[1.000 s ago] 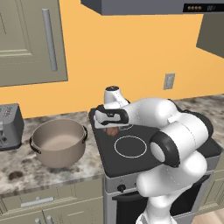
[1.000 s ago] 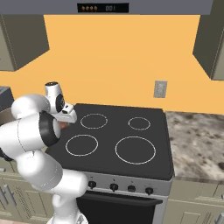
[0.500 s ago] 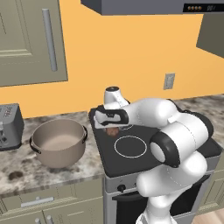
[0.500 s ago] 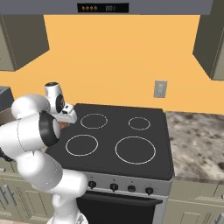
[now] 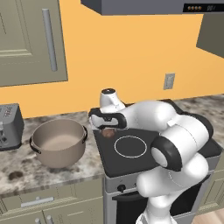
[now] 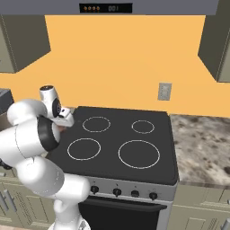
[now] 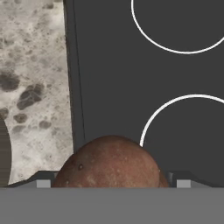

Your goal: Turn on the sink faucet. Then move the potato from the counter to the sink. Turn off the sink. Move the vegetable from the sink to the pot next to the stove. Finally move the pot to the front left burner.

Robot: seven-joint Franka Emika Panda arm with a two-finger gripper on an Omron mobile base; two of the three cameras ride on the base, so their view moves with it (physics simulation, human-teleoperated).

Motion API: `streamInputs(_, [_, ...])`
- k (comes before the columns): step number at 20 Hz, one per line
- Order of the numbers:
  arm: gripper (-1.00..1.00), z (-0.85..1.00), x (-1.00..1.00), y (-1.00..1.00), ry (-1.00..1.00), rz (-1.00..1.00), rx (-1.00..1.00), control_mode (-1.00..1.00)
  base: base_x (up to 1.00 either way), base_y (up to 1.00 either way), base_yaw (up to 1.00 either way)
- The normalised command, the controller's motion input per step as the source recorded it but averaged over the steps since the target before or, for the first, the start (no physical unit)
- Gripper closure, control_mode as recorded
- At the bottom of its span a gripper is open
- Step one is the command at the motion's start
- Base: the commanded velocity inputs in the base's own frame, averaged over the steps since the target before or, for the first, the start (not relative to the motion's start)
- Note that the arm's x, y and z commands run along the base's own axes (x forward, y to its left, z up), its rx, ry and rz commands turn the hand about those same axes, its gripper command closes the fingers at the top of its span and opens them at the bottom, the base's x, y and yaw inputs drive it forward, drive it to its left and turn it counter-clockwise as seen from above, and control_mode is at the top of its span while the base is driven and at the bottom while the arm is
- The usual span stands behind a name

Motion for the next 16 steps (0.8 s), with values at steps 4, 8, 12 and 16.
streamInputs(4, [1.0, 0.39, 0.02, 0.61, 0.0, 0.0, 0.0, -1.0, 0.0, 0.0, 0.0])
streamInputs(8, [1.0, 0.35, 0.01, 0.67, 0.0, 0.0, 0.0, -1.0, 0.0, 0.0, 0.0])
streamInputs(12, [1.0, 0.05, 0.01, 0.66, 0.0, 0.0, 0.0, -1.0, 0.0, 0.0, 0.0])
streamInputs(16, [1.0, -0.03, 0.07, 0.48, 0.02, 0.0, 0.0, -1.0, 0.0, 0.0, 0.0])
